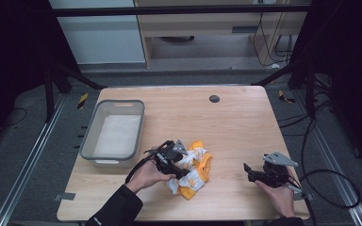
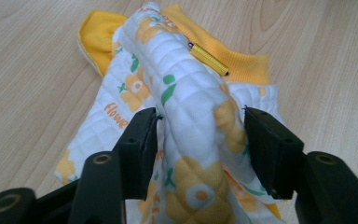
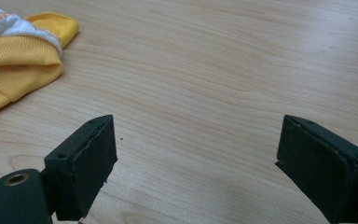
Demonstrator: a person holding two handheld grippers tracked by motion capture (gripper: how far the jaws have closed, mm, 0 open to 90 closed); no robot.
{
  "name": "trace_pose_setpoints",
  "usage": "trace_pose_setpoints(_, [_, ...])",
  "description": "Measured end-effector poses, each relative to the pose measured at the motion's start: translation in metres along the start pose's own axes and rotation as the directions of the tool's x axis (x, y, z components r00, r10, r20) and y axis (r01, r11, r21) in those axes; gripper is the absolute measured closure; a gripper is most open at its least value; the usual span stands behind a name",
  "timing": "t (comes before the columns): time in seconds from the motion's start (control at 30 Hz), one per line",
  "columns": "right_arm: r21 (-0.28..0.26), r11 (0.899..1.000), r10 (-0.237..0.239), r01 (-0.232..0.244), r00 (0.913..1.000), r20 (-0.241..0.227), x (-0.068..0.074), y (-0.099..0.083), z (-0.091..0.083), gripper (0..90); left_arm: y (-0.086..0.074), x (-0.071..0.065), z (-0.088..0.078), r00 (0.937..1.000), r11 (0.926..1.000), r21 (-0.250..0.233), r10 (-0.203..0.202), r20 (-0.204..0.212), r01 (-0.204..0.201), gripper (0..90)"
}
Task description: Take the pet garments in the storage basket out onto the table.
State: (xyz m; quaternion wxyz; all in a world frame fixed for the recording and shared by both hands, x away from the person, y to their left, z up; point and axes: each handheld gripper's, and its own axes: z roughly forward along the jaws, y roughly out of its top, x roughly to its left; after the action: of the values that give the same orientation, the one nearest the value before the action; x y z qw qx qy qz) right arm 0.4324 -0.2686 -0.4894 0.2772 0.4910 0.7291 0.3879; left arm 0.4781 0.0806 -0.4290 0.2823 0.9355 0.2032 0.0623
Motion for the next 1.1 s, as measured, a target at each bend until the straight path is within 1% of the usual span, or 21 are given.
trace_pose_setpoints(0.1, [-0.004,1.000,-0.007,0.007,1.0000,0.005,-0.001,0.000,0.000,11.6,-0.001,-0.001,-0.002,1.0000,0.9999,-0.012,0.001,-0.005,-0.001,38.9])
trace_pose_setpoints(0.23, [-0.005,1.000,-0.005,0.005,1.0000,0.005,-0.001,0.000,0.000,11.2,-0.003,-0.001,-0.008,0.9999,0.9988,-0.047,-0.012,-0.009,0.011,31.7])
trace_pose_setpoints(0.37, [-0.006,1.000,-0.004,0.004,1.0000,0.006,-0.001,0.000,0.001,11.0,-0.005,-0.001,-0.016,0.9992,0.9957,-0.084,-0.040,-0.007,0.039,26.9])
trace_pose_setpoints(0.4, [-0.006,1.000,-0.004,0.004,1.0000,0.006,-0.001,0.000,0.001,11.0,-0.006,-0.001,-0.018,0.9991,0.9951,-0.090,-0.042,-0.004,0.041,26.3])
trace_pose_setpoints(0.5, [-0.006,1.000,-0.002,0.002,1.0000,0.007,-0.001,-0.001,0.000,10.8,-0.008,-0.002,-0.023,0.9991,0.9932,-0.109,-0.041,-0.012,0.040,24.5])
trace_pose_setpoints(0.63, [-0.008,1.000,0.001,-0.001,1.0000,0.009,-0.002,-0.001,0.000,10.7,-0.014,-0.003,-0.033,0.9986,0.9876,-0.151,-0.046,-0.025,0.042,23.6])
trace_pose_setpoints(0.7, [-0.008,1.000,0.000,0.000,1.0000,0.010,-0.002,-0.001,0.000,10.6,-0.017,-0.003,-0.038,0.9976,0.9822,-0.180,-0.061,-0.034,0.054,23.4])
trace_pose_setpoints(0.77, [-0.008,1.000,0.001,-0.001,1.0000,0.009,-0.001,-0.001,0.000,10.6,-0.020,-0.003,-0.043,0.9961,0.9774,-0.203,-0.072,-0.052,0.060,23.2])
trace_pose_setpoints(0.87, [-0.007,1.000,0.002,-0.002,0.9999,0.010,-0.001,-0.001,0.000,10.5,-0.026,-0.002,-0.049,0.9918,0.9667,-0.243,-0.100,-0.079,0.078,23.0])
trace_pose_setpoints(0.97, [-0.007,1.000,0.003,-0.003,0.9999,0.011,-0.001,-0.001,0.000,10.4,-0.034,-0.001,-0.055,0.9853,0.9567,-0.277,-0.125,-0.116,0.089,23.0])
trace_pose_setpoints(1.07, [-0.008,1.000,0.002,-0.002,0.9999,0.011,-0.001,-0.001,0.000,10.4,-0.042,0.000,-0.061,0.9777,0.9407,-0.321,-0.160,-0.137,0.109,23.3])
trace_pose_setpoints(1.1, [-0.008,1.000,0.004,-0.004,0.9999,0.011,-0.001,-0.001,0.000,10.4,-0.045,0.001,-0.063,0.9763,0.9365,-0.334,-0.164,-0.142,0.108,23.8])
